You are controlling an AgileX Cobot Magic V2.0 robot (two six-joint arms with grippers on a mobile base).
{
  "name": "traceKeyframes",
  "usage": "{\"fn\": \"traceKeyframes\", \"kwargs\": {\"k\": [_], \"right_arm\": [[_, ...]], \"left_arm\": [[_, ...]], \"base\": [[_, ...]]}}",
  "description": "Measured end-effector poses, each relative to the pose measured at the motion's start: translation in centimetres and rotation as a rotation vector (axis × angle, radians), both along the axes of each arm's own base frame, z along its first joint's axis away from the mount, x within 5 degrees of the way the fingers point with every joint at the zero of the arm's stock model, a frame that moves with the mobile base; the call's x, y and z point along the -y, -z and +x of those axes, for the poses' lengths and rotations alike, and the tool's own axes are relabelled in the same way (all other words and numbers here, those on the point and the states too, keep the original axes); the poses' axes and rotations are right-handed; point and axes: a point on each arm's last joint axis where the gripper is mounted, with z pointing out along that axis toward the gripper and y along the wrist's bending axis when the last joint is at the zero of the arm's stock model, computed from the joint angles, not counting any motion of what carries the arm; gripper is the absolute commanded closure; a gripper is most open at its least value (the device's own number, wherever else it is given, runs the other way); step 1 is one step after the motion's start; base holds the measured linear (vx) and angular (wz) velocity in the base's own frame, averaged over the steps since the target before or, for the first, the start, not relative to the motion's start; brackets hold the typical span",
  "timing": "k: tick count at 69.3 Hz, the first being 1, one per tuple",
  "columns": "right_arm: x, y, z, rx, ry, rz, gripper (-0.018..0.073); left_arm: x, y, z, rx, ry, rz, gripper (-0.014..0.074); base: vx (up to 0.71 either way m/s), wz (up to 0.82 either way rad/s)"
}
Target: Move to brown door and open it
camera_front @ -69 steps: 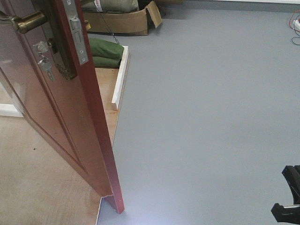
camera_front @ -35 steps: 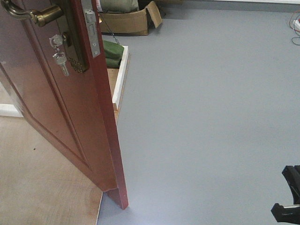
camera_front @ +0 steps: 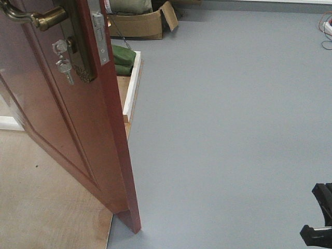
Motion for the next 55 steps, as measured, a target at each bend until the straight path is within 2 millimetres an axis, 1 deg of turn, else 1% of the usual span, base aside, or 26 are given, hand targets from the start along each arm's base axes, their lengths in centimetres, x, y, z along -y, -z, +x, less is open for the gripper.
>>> {"fn": "traceKeyframes", "kwargs": {"k": [25,36,55], "right_arm": [[0.00,0.00,0.00,0.000,0.000,0.000,0.0559],[0.00,0.00,0.00,0.000,0.000,0.000,0.0559],[0.00,0.00,0.00,0.000,0.000,0.000,0.0559]], "left_arm": [[0.00,0.00,0.00,0.000,0.000,0.000,0.0580],[-0.37,-0.41,-0.57,0.015,-0.026,-0.004,0.0580],[-0.14,-0.09,-0.11,0.003,-0.011,0.000,0.0580]], "base": [[0.08,-0.07],[0.13,-0.07],[0.13,-0.03]]}}
